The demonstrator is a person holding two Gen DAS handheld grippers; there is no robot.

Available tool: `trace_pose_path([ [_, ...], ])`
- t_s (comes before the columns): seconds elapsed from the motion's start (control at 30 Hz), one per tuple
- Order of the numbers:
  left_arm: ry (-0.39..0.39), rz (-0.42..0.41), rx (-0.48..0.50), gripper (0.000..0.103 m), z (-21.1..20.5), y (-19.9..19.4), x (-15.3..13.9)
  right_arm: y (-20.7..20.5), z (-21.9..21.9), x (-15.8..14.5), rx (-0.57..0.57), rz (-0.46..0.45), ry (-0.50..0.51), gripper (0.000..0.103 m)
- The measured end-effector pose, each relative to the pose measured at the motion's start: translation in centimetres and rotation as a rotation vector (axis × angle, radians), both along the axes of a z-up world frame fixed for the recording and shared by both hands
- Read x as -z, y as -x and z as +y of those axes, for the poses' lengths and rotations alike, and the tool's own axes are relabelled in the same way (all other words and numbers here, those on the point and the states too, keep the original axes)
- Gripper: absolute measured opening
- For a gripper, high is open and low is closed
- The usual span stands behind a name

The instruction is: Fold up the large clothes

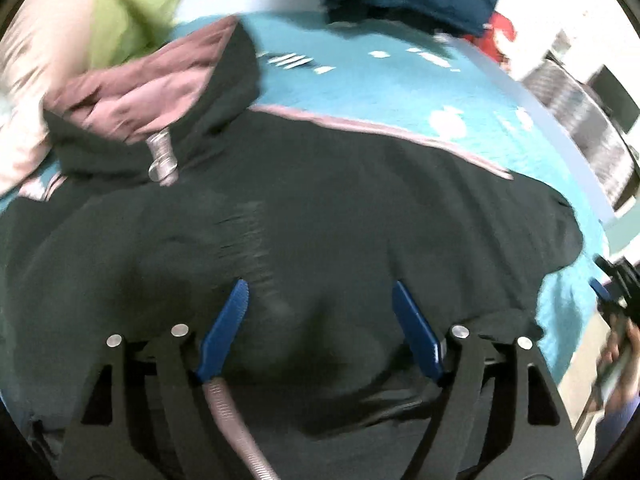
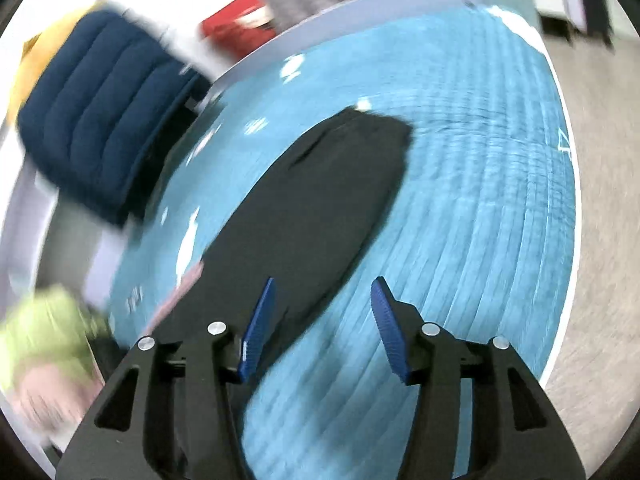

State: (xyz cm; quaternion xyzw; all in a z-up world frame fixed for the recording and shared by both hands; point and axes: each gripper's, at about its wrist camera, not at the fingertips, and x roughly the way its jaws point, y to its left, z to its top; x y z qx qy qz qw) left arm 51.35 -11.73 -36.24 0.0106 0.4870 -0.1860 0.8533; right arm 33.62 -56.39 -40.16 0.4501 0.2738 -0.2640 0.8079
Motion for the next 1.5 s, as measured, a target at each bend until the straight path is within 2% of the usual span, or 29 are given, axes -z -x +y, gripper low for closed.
trace_pose_path([
  [0.1, -0.024, -0.028, 0.080, 0.081, -3.5, 0.7, -0.1, -1.2, -3.6, 1.9, 0.031, -0.034, -0.129, 0.050],
  [0.17, -0.053, 0.001, 0.121, 0.081, -5.4, 0.5, 0.8, -2.2, -5.1, 2.9, 0.051, -0.032, -0.169, 0.052],
  [0.23, -0.146, 0.054, 0.148, 0.081, -7.2, 0.3, 2.9, -3.1, -6.8, 3.8, 0.059, -0.038, -0.212, 0.052],
  [0.27, -0.158, 0.074, 0.156, 0.081, -7.5, 0.2, 3.7, -3.6, -7.3, 4.2, 0.061, -0.043, -0.228, 0.052],
  [0.33, -0.157, 0.147, 0.152, 0.081, -7.7, -0.3, 5.9, -4.3, -8.0, 4.5, 0.080, -0.063, -0.237, 0.052],
  [0.4, -0.095, 0.165, 0.116, 0.083, -6.8, -0.8, 6.5, -4.7, -9.0, 4.6, 0.074, -0.082, -0.237, 0.051],
  [0.43, -0.078, 0.173, 0.110, 0.083, -6.5, -1.0, 6.4, -5.4, -9.3, 4.7, 0.055, -0.082, -0.245, 0.030],
  [0.47, -0.078, 0.177, 0.110, 0.084, -6.4, -1.2, 6.3, -6.0, -9.2, 4.4, 0.038, -0.094, -0.242, 0.016],
  [0.57, -0.054, 0.169, 0.095, 0.084, -5.9, -1.3, 5.3, -6.3, -8.4, 2.0, -0.005, -0.170, -0.183, 0.011],
  [0.6, -0.011, 0.165, 0.085, 0.084, -5.3, -1.0, 4.5, -6.5, -7.5, 0.3, -0.046, -0.209, -0.138, 0.011],
  [0.67, 0.057, 0.139, 0.071, 0.084, -4.4, -0.6, 3.0, -7.5, -5.2, -3.2, -0.134, -0.267, -0.072, 0.011],
  [0.73, 0.078, 0.099, 0.037, 0.085, -2.9, 0.0, 1.3, -8.2, -2.5, -6.3, -0.210, -0.313, -0.014, 0.011],
  [0.83, 0.104, 0.048, -0.008, 0.086, 0.0, 0.7, -1.3, -10.0, 3.8, -11.9, -0.359, -0.368, 0.084, 0.011],
  [0.93, 0.094, 0.008, -0.083, 0.089, 4.3, 0.9, -3.6, -11.8, 11.0, -15.8, -0.512, -0.405, 0.142, 0.011],
  [1.03, 0.066, -0.029, -0.162, 0.090, 9.3, 1.1, -5.1, -14.1, 19.1, -17.2, -0.665, -0.409, 0.138, 0.011],
  [1.13, 0.020, -0.046, -0.264, 0.090, 15.3, 1.2, -5.9, -15.9, 26.5, -16.7, -0.789, -0.366, 0.153, 0.011],
  [1.27, -0.010, -0.033, -0.407, 0.090, 23.9, 2.6, -5.8, -17.9, 37.1, -13.2, -0.927, -0.241, 0.191, 0.011],
  [1.33, -0.019, -0.020, -0.456, 0.090, 27.1, 3.4, -5.4, -17.7, 42.0, -10.7, -0.987, -0.181, 0.257, 0.011],
  [1.4, -0.027, 0.003, -0.495, 0.090, 29.7, 4.0, -4.7, -17.8, 46.8, -7.0, -1.073, -0.063, 0.362, 0.011],
  [1.43, -0.027, 0.015, -0.511, 0.090, 31.1, 4.4, -4.2, -17.7, 48.4, -4.9, -1.093, -0.011, 0.409, 0.015],
  [1.5, -0.029, 0.040, -0.527, 0.090, 32.6, 4.6, -3.2, -17.7, 49.6, -2.1, -1.105, 0.078, 0.440, 0.019],
])
